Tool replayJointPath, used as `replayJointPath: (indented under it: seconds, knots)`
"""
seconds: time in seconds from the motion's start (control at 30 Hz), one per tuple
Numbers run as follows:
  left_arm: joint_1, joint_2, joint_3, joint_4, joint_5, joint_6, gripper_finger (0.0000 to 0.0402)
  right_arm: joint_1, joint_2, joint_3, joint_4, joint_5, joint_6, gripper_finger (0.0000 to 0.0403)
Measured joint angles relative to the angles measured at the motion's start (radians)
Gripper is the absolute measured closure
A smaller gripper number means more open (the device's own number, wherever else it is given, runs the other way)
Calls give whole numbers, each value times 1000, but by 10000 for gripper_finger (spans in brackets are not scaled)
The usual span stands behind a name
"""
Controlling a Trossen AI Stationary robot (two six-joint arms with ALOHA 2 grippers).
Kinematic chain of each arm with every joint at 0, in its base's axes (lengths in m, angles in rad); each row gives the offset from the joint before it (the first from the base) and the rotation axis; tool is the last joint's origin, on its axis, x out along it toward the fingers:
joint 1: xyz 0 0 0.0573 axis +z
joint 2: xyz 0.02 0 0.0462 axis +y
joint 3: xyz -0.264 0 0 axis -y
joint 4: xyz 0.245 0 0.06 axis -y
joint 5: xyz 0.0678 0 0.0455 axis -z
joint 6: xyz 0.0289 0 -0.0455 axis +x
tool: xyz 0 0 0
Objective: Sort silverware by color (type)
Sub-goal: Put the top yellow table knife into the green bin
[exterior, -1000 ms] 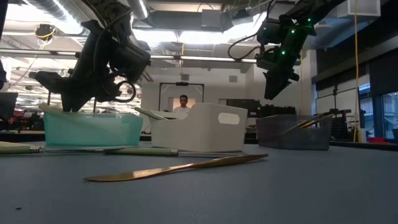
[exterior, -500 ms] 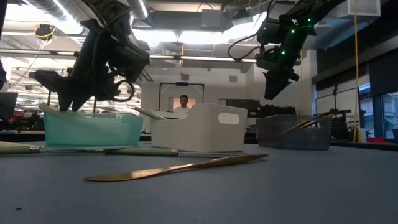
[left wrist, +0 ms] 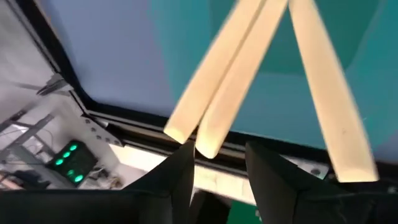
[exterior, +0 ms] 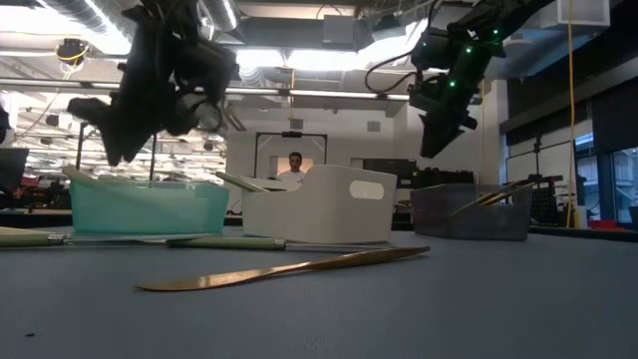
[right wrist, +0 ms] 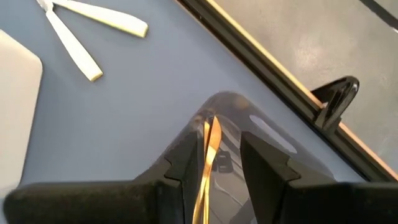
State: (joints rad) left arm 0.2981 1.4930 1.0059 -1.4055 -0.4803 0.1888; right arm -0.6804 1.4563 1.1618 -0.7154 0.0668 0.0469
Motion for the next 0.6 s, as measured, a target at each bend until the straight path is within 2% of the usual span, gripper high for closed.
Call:
replayJointPath:
  seconds: [0.17, 0.33, 0.6]
  knots:
    - [-14, -55, 51, 15, 32, -84, 264, 0, 0, 0, 44, -36, -1, 292]
    - [-56, -120, 79, 110, 63, -249, 264, 0, 0, 0, 95, -125, -13, 292]
    - [-152, -197, 79, 392, 132, -378, 264, 0, 0, 0, 207, -396, -30, 292]
